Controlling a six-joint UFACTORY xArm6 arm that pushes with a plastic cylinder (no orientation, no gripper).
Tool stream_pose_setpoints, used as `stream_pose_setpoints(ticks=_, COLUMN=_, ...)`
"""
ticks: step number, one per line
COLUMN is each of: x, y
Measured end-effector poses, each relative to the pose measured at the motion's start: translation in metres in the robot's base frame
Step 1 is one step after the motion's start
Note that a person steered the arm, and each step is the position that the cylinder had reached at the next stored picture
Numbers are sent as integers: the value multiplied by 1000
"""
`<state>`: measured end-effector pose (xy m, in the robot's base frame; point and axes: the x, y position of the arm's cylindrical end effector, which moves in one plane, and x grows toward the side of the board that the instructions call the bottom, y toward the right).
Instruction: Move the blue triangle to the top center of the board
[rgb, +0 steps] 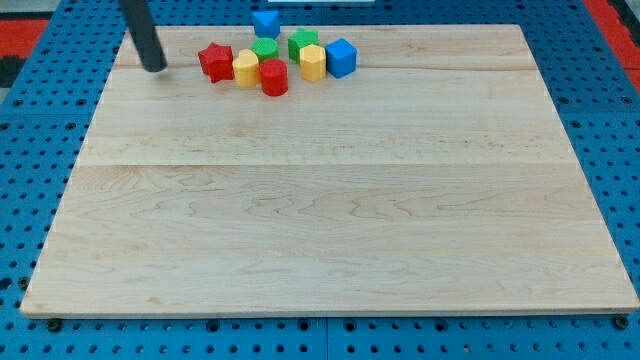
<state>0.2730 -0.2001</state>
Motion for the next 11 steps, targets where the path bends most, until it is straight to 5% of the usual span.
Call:
stream_pose_setpoints(ticks=1, x=17, y=100)
stream_pose_setpoints(ticks=3, x=-15, y=-38)
stream_pose_setpoints(ticks=4, x=-72, y=26)
stream_pose_setpoints(ticks=7, x=-69, y=195)
stream_pose_setpoints(ticks=11, x=-68, y=193)
